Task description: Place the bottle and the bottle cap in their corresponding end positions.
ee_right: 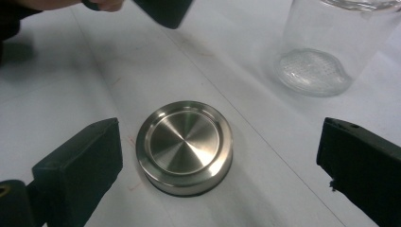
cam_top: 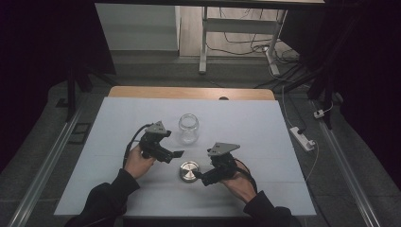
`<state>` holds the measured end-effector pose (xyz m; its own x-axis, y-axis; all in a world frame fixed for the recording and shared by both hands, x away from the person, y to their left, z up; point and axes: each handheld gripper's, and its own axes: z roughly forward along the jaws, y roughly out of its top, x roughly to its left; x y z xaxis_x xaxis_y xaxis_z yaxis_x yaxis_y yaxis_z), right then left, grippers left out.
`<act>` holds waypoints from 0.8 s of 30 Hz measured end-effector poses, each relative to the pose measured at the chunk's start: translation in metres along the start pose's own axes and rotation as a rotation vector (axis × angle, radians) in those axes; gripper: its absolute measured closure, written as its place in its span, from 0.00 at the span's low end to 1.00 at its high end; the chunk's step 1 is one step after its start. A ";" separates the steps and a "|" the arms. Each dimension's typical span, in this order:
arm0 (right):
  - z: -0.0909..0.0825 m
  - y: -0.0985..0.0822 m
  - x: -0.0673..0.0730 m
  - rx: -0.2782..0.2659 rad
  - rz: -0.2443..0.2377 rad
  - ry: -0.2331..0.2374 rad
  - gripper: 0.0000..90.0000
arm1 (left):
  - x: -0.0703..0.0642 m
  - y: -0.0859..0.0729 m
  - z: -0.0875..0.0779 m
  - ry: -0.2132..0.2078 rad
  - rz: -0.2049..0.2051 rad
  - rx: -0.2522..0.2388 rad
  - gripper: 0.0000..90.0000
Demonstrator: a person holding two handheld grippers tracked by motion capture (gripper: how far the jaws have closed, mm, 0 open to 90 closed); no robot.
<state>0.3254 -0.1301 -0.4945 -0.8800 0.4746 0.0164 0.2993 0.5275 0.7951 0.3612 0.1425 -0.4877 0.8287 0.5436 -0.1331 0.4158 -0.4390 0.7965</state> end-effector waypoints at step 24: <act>-0.025 -0.007 -0.003 -0.015 0.008 -0.047 0.00 | -0.028 -0.026 -0.036 -0.033 -0.025 -0.038 0.00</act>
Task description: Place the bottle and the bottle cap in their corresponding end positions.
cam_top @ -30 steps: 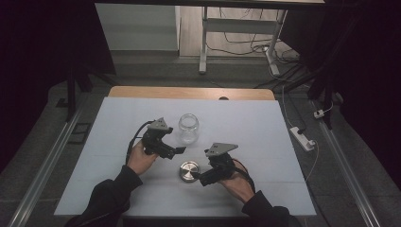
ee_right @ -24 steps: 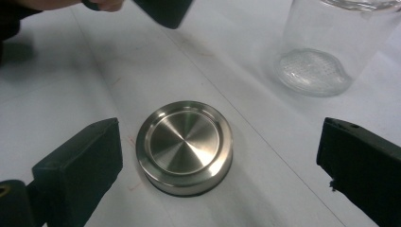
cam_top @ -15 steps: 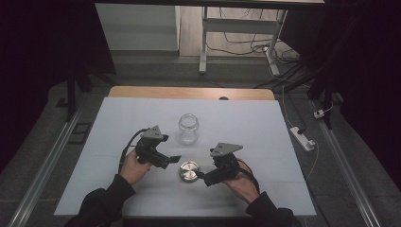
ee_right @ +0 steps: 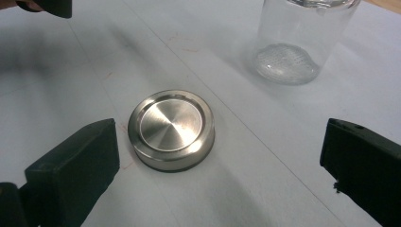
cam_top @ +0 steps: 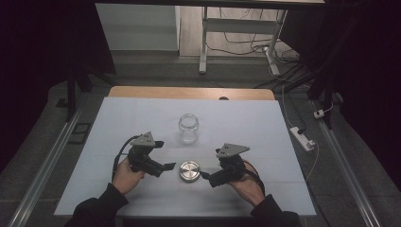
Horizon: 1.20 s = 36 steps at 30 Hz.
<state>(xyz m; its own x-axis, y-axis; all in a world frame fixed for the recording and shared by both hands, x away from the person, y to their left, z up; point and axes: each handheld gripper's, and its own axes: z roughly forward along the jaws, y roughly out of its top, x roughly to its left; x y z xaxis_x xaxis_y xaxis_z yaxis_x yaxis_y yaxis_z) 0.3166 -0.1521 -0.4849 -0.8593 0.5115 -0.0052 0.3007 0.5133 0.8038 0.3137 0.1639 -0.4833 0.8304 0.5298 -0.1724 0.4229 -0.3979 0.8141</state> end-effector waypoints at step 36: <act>-0.074 -0.038 -0.012 -0.028 0.077 -0.170 0.00 | -0.019 -0.074 -0.087 0.190 -0.127 -0.033 0.00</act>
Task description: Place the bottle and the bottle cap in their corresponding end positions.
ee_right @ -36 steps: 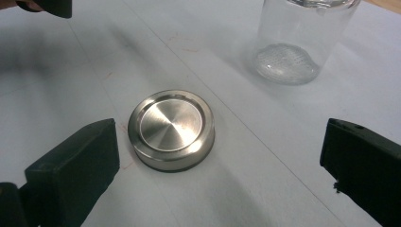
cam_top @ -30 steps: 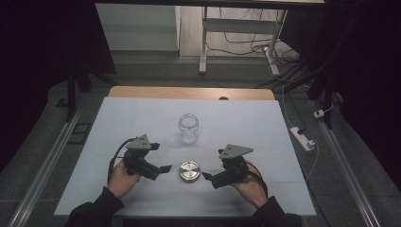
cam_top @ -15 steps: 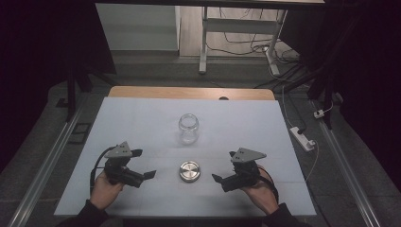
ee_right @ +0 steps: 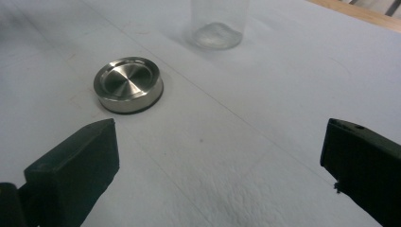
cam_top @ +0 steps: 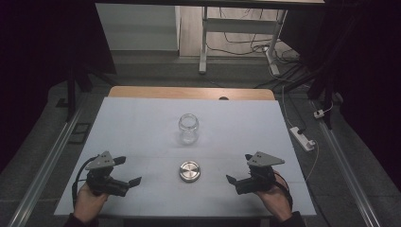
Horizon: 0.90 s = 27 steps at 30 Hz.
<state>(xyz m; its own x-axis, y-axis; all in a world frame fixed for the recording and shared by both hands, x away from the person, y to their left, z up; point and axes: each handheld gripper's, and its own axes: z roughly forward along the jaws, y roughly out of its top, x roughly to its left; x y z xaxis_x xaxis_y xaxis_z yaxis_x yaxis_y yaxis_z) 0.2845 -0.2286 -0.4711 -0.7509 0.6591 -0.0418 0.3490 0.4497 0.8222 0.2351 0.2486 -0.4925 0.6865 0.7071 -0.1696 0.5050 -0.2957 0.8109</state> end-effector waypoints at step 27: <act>-0.043 -0.051 -0.016 0.056 0.125 -0.125 0.00 | 0.010 -0.057 -0.040 0.108 -0.138 0.013 0.00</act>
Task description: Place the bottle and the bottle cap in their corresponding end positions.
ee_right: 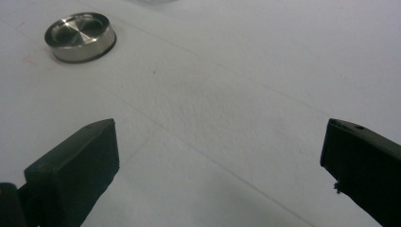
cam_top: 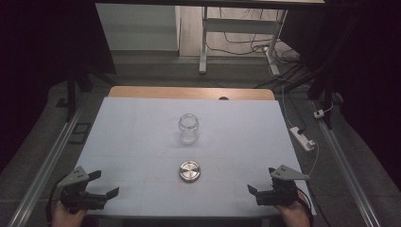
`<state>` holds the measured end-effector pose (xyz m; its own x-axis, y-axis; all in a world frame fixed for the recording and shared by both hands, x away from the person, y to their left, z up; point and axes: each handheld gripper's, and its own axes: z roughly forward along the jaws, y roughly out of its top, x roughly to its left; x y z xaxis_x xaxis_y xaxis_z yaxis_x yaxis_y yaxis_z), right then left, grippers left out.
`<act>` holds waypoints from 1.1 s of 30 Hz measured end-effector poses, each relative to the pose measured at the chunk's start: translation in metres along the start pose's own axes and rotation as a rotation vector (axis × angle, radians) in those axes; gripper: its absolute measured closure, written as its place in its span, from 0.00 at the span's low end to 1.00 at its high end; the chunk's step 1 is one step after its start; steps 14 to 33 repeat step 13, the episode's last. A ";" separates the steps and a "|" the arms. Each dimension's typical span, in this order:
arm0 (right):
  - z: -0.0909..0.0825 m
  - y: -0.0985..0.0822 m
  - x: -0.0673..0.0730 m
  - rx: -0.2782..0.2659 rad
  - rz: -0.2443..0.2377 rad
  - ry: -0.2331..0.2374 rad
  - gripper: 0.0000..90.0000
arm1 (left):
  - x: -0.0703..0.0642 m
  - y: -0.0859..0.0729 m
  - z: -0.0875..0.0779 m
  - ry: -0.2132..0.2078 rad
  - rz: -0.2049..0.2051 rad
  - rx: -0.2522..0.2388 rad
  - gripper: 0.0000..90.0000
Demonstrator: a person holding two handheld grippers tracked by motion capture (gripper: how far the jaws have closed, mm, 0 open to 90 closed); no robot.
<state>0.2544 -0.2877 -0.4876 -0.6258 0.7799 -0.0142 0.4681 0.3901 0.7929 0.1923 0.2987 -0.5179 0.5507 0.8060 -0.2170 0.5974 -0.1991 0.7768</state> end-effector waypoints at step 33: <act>0.000 -0.013 -0.005 0.053 0.045 -0.002 0.00 | -0.001 -0.006 0.003 0.030 -0.006 0.070 0.00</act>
